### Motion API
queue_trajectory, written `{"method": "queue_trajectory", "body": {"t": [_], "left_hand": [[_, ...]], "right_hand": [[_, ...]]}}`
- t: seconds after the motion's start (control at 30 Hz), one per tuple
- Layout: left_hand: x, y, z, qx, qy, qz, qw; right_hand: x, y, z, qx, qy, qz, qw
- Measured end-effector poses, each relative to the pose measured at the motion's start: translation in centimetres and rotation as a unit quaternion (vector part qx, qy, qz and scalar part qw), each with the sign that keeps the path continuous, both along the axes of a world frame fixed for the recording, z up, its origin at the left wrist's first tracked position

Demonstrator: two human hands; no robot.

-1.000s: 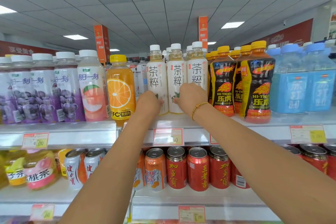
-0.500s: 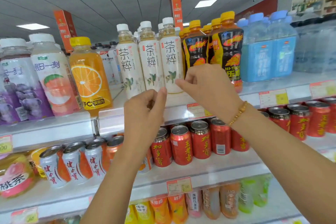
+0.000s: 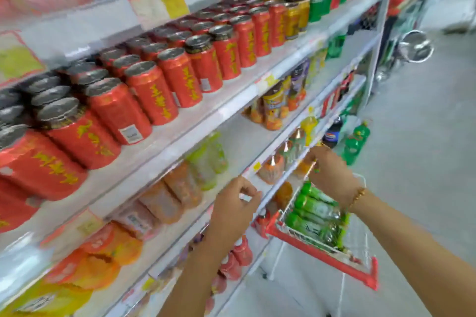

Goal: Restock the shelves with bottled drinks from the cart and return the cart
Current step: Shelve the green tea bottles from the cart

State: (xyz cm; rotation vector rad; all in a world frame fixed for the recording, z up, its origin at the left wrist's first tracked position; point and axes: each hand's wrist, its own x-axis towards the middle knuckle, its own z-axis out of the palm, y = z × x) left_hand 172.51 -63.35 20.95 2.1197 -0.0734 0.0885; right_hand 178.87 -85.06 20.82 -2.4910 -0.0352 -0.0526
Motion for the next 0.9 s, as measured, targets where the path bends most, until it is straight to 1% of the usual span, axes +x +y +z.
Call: {"method": "queue_trajectory", "body": {"t": [0.1, 0.27, 0.37, 0.47, 0.53, 0.6, 0.67, 0.73, 0.8, 0.83, 0.9], "left_hand": [[2.0, -3.8, -5.1, 0.039, 0.067, -0.027, 0.997], [6.2, -10.1, -13.0, 0.055, 0.174, -0.034, 0.983], [9.6, -14.2, -17.1, 0.090, 0.207, -0.040, 0.973], [13.1, -17.6, -21.6, 0.119, 0.243, -0.039, 0.962], [15.4, -19.4, -25.1, 0.126, 0.269, -0.030, 0.954], [17.5, -20.9, -28.4, 0.154, 0.280, -0.030, 0.947], [19.4, -22.2, -31.4, 0.188, 0.275, -0.039, 0.942], [20.5, -23.2, -34.0, 0.247, 0.267, -0.082, 0.928], [21.2, -23.9, -36.0, 0.298, 0.248, -0.126, 0.913], [21.5, -24.2, -36.8, 0.309, 0.242, -0.131, 0.911], [22.0, -24.7, -38.2, 0.311, 0.228, -0.113, 0.916]], "right_hand": [[-0.1, -6.7, -5.5, -0.011, 0.117, -0.077, 0.990], [1.0, -16.0, -14.5, 0.003, 0.226, -0.146, 0.963], [2.9, -19.5, -20.1, -0.003, 0.293, -0.130, 0.947], [6.0, -21.7, -25.5, -0.021, 0.323, -0.087, 0.942], [8.1, -22.8, -28.4, -0.028, 0.354, -0.064, 0.932], [10.1, -23.6, -31.0, -0.005, 0.380, -0.075, 0.922], [11.8, -24.1, -33.5, 0.025, 0.388, -0.089, 0.917], [13.1, -24.5, -35.9, 0.036, 0.390, -0.086, 0.916], [14.2, -24.9, -37.8, 0.041, 0.394, -0.064, 0.916], [14.7, -24.9, -38.7, 0.043, 0.396, -0.048, 0.916], [15.5, -24.8, -40.4, 0.052, 0.399, -0.021, 0.915]]}}
